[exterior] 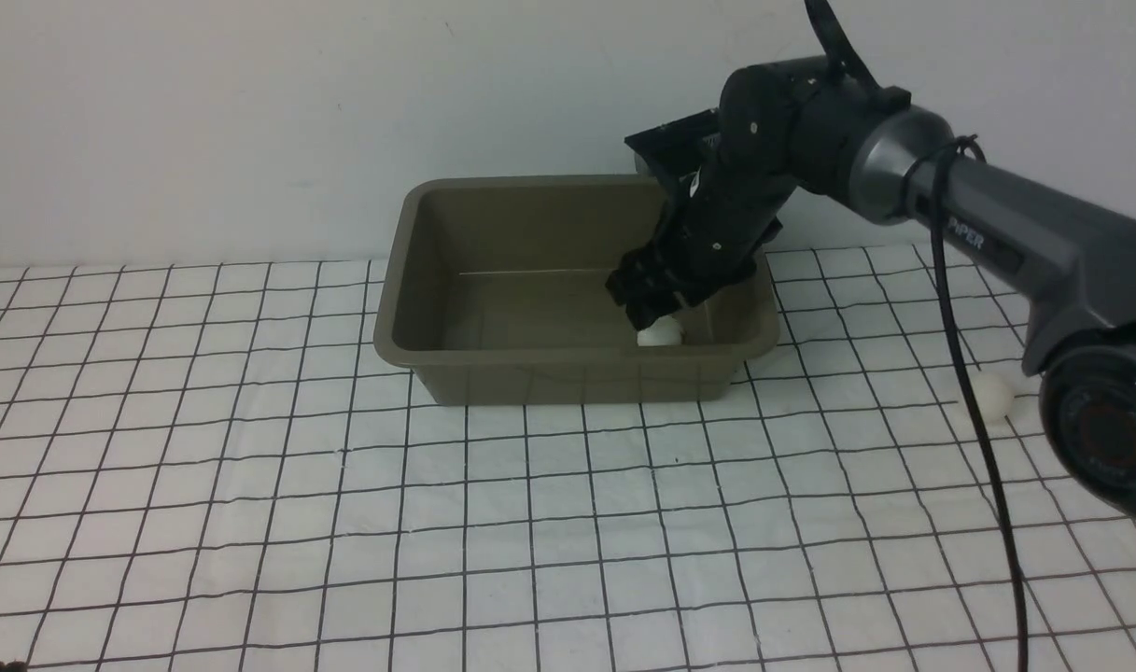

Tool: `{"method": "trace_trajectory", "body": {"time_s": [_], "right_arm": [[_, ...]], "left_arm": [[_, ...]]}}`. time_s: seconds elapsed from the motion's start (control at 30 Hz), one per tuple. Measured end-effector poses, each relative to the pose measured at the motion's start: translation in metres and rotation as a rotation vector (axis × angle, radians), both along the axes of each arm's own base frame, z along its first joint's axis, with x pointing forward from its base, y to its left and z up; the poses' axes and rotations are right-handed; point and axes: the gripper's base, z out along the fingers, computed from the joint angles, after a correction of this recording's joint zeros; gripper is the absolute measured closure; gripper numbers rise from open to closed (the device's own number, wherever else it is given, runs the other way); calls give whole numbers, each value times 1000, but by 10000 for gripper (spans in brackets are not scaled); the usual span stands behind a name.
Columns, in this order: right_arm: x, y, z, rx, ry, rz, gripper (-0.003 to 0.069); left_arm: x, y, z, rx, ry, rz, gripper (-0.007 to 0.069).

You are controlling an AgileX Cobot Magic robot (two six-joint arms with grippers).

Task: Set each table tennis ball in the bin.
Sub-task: Use the right arm to put the table tennis ball into the box, then use the right arm to clamp the table tennis ball closest to it

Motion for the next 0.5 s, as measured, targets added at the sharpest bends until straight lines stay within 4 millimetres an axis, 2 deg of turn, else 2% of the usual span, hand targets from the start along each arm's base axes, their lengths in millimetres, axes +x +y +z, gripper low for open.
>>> {"method": "trace_trajectory", "body": {"time_s": [0.1,0.2,0.3,0.37,0.4,0.43,0.47,0.5], "right_arm": [[0,-1,4,-12,-3,3,218],[0,-4,16,-40,-16,9,218],[-3,-15,50,-60,-65,-11,218],[-5,-40,89,-62,-125,-74,218],[-6,-42,91,-65,-131,-79,218],[-5,-61,109,-53,-160,-119,218],[-7,-70,118,-51,-176,-142,218],[-7,-70,118,-51,-176,-142,218]], "left_arm": [[0,0,0,0,0,0,629],[0,0,0,0,0,0,629],[0,0,0,0,0,0,629],[0,0,0,0,0,0,629],[0,0,0,0,0,0,629],[0,0,0,0,0,0,629],[0,0,0,0,0,0,629],[0,0,0,0,0,0,629]]}}
